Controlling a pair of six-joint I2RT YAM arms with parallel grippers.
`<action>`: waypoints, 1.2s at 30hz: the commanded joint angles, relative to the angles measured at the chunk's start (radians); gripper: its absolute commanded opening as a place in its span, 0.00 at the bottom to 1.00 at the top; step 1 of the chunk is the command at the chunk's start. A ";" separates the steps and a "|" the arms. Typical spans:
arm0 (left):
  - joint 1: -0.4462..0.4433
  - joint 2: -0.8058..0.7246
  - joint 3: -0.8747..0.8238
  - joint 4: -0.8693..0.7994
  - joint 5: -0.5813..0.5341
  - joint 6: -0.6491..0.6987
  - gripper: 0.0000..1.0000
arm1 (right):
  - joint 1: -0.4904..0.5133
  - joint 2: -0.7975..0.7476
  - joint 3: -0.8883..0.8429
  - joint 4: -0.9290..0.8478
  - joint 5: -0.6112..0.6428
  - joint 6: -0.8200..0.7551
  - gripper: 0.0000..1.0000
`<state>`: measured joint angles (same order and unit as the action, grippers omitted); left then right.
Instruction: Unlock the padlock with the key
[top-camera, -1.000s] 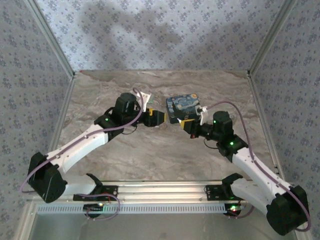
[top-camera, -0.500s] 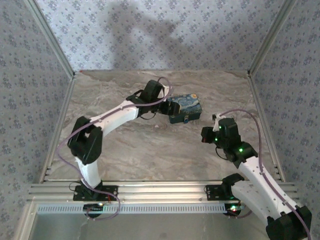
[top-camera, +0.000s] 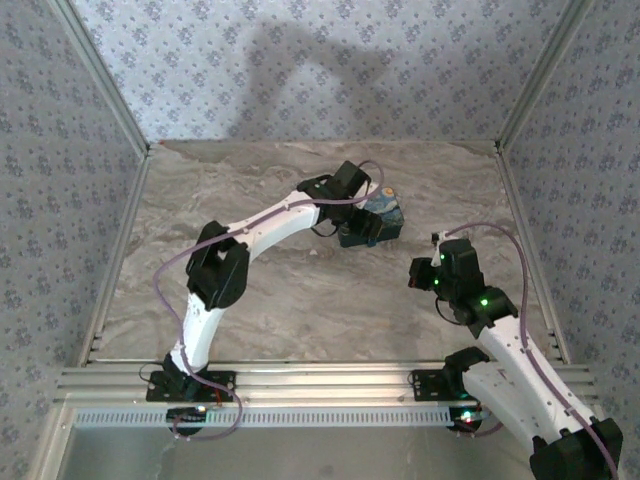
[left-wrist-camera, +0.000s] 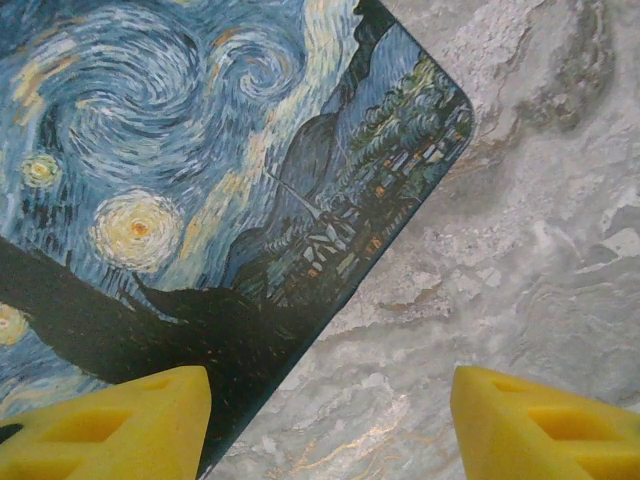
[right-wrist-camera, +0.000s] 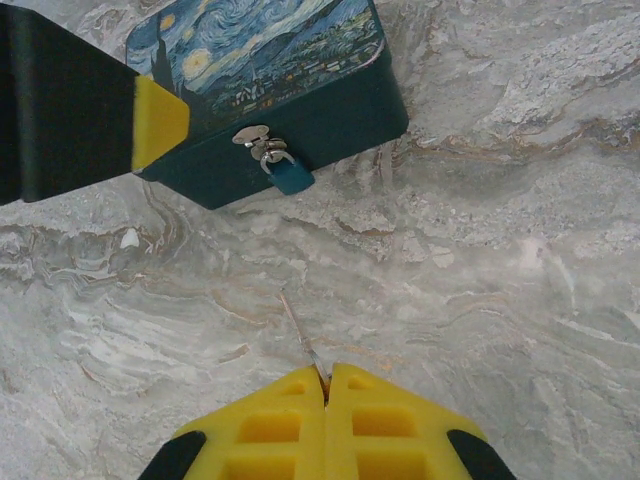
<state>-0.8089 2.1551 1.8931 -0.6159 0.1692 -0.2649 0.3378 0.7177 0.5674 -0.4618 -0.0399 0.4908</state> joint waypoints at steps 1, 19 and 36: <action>-0.005 0.035 0.052 -0.100 -0.039 0.033 0.64 | -0.009 -0.018 -0.010 -0.025 0.009 0.020 0.00; -0.025 -0.003 -0.039 -0.138 -0.076 0.052 0.64 | -0.060 -0.021 -0.009 -0.045 -0.018 0.009 0.00; 0.018 -0.182 -0.325 -0.068 -0.113 0.011 0.64 | -0.095 -0.013 -0.021 -0.016 -0.095 -0.018 0.00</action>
<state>-0.8169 2.0190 1.6531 -0.6228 0.0772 -0.2253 0.2508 0.7074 0.5648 -0.4889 -0.0910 0.4889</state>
